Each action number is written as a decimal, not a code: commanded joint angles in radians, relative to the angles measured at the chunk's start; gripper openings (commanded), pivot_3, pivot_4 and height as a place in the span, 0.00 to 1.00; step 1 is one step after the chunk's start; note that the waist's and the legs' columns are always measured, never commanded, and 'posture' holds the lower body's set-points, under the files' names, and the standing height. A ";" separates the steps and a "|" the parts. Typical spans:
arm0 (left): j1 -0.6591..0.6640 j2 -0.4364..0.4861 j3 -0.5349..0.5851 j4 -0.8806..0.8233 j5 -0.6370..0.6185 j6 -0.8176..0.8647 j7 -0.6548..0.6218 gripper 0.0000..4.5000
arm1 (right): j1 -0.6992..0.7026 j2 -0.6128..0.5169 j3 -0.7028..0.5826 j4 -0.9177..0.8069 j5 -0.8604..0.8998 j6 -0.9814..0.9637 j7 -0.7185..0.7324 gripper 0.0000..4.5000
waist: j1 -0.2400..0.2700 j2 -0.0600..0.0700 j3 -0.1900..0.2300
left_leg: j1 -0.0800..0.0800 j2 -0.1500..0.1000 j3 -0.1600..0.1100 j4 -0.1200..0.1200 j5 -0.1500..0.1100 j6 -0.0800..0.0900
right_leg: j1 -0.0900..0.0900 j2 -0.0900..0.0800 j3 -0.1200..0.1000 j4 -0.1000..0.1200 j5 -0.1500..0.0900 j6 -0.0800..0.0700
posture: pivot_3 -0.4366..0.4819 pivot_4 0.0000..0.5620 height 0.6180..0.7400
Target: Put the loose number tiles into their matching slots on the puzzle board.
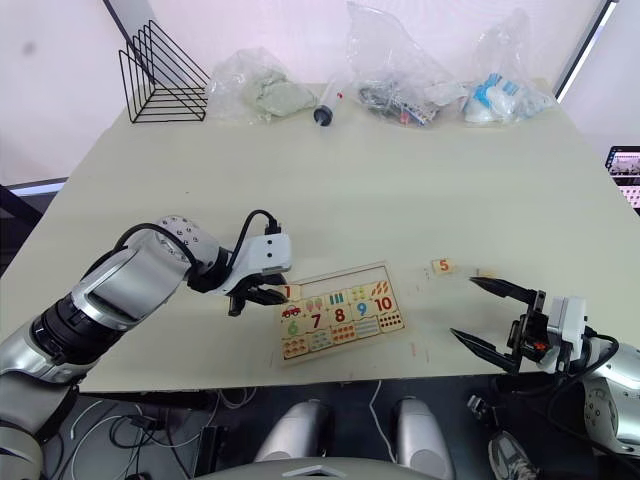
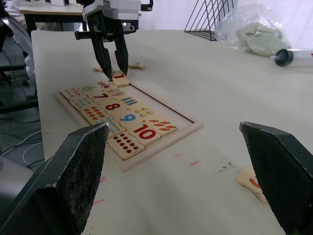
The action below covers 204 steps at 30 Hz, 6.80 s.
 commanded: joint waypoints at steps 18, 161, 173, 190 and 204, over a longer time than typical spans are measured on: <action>0.003 0.000 0.016 -0.024 0.005 0.005 -0.005 0.85 | 0.017 -0.004 -0.009 -0.015 0.011 -0.027 0.009 1.00 | 0.000 0.000 0.000 | 0.000 0.000 0.000 0.000 0.000 0.000 | 0.000 0.000 0.000 0.000 0.000 0.000 | 0.48 0.27 1.00; 0.103 -0.198 0.335 0.703 -0.067 -0.897 -0.303 0.01 | 0.077 -0.027 -0.046 -0.013 0.024 -0.040 0.001 1.00 | 0.000 0.000 -0.001 | 0.001 0.000 0.000 0.002 0.000 0.000 | 0.000 0.000 0.000 0.004 0.000 0.000 | 0.48 0.27 1.00; 0.112 -0.194 0.335 0.713 -0.058 -0.920 -0.305 0.01 | 0.069 -0.023 -0.040 -0.007 0.020 -0.041 0.002 1.00 | 0.000 0.000 -0.001 | 0.001 0.000 0.000 0.002 0.000 0.000 | 0.000 0.000 0.000 0.004 0.000 0.000 | 0.48 0.27 1.00; 0.120 -0.193 0.331 0.724 -0.053 -0.943 -0.313 0.01 | 0.073 -0.020 -0.040 -0.006 0.020 -0.043 0.003 1.00 | 0.000 0.000 -0.001 | 0.001 0.000 0.000 0.002 0.000 0.000 | 0.000 0.000 0.000 0.004 0.000 0.000 | 0.48 0.27 1.00; 0.154 -0.205 0.435 0.670 -0.155 -0.866 -0.252 0.01 | 0.071 -0.024 -0.042 -0.013 0.030 -0.030 0.003 1.00 | 0.000 0.000 -0.001 | 0.001 0.001 -0.002 0.002 0.000 0.000 | 0.000 0.000 0.000 0.004 0.000 0.000 | 0.48 0.27 1.00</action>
